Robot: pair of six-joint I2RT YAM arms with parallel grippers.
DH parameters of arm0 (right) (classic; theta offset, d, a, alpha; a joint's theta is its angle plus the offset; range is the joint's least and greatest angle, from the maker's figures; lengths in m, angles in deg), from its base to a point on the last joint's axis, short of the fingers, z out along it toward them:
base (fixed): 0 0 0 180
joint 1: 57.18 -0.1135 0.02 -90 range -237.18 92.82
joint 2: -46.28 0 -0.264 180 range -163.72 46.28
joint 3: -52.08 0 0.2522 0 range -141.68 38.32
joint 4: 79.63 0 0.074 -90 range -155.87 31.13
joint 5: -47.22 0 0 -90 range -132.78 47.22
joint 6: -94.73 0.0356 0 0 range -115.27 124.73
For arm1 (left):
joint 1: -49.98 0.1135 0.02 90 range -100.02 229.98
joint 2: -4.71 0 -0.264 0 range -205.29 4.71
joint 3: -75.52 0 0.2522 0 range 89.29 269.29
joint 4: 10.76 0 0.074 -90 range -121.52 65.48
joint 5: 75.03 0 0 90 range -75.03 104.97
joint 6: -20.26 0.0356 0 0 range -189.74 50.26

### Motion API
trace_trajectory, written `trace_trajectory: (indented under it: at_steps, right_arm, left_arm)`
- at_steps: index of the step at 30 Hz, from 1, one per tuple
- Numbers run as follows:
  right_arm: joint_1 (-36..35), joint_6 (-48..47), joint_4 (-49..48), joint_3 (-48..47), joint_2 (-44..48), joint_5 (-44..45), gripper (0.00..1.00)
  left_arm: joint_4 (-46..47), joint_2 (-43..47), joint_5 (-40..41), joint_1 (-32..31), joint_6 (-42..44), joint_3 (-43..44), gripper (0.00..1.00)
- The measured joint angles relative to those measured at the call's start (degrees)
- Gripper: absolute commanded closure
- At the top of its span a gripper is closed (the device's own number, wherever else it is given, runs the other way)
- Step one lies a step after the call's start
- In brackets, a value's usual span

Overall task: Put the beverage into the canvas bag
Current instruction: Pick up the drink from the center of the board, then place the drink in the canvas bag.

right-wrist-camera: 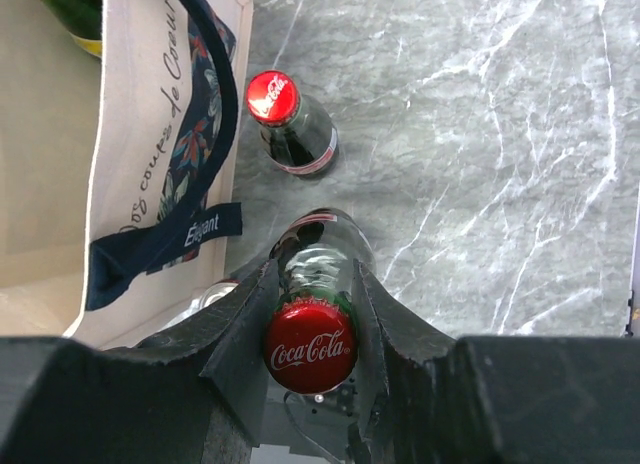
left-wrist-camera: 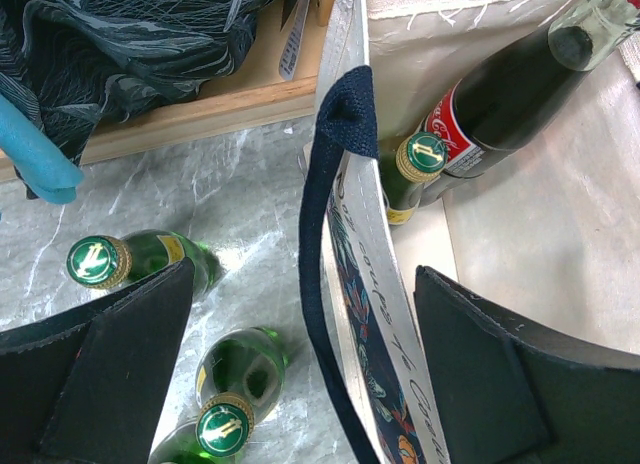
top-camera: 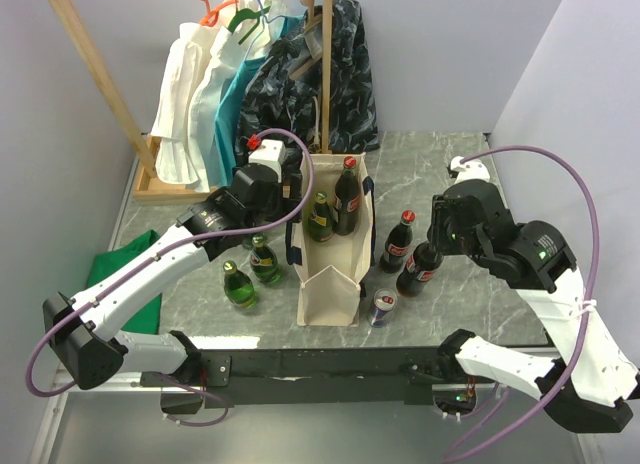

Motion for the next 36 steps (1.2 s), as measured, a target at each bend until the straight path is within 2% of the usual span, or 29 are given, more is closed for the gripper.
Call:
trace_trajectory:
  at_steps: [29, 36]
  right_arm:
    - [0.0, -3.4, 4.2, -17.8, -6.3, 2.4, 1.0]
    - [0.0, -4.7, 5.8, -26.9, -9.3, 2.3, 1.0]
  left_arm:
    - [0.0, 0.5, -0.1, 0.0, 0.3, 0.0, 0.04]
    - [0.0, 0.5, -0.4, 0.0, 0.4, 0.0, 0.04]
